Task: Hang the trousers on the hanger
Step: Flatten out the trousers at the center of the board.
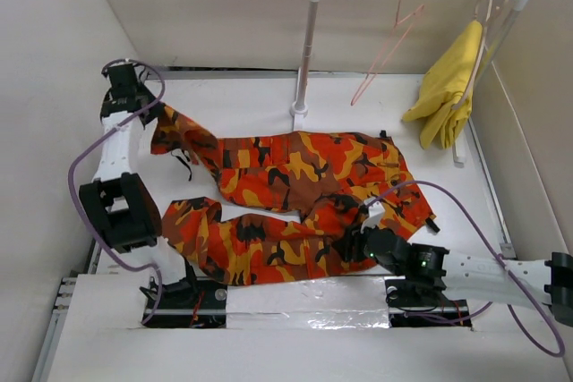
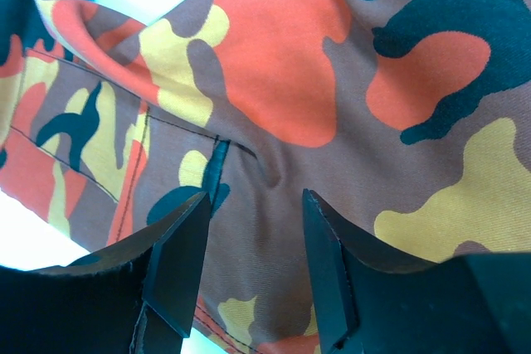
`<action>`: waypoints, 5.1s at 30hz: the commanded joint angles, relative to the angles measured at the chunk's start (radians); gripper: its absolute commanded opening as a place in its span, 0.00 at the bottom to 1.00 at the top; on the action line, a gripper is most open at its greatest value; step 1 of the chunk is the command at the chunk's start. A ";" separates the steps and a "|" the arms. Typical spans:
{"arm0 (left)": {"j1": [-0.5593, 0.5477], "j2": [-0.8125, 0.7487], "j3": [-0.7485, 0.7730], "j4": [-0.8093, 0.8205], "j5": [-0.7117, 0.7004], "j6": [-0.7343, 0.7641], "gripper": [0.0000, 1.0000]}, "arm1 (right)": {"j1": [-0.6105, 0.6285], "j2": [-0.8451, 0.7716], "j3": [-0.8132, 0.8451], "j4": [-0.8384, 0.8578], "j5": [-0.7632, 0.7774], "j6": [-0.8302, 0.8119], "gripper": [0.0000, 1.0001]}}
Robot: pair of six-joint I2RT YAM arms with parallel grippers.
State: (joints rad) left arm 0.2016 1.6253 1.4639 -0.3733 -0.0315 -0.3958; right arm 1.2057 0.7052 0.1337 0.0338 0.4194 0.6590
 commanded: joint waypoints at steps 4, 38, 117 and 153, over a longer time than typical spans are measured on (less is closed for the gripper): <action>0.190 0.097 -0.050 0.077 0.407 -0.141 0.00 | 0.009 -0.036 -0.005 0.021 0.018 0.007 0.58; -0.382 -0.505 -0.339 0.296 -0.001 -0.116 0.53 | -1.098 0.405 0.455 0.059 -0.447 -0.480 0.70; -0.169 -0.044 -0.685 0.580 0.128 -0.350 0.33 | -0.874 0.034 0.158 0.150 -0.470 -0.435 0.18; -0.174 -0.120 -0.672 0.608 -0.059 -0.382 0.26 | -0.874 0.019 0.130 0.176 -0.496 -0.429 0.22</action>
State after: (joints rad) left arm 0.0219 1.5547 0.7258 0.2245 -0.0475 -0.8005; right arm 0.3225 0.7288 0.2462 0.1482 -0.0643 0.2394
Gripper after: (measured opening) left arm 0.284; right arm 0.214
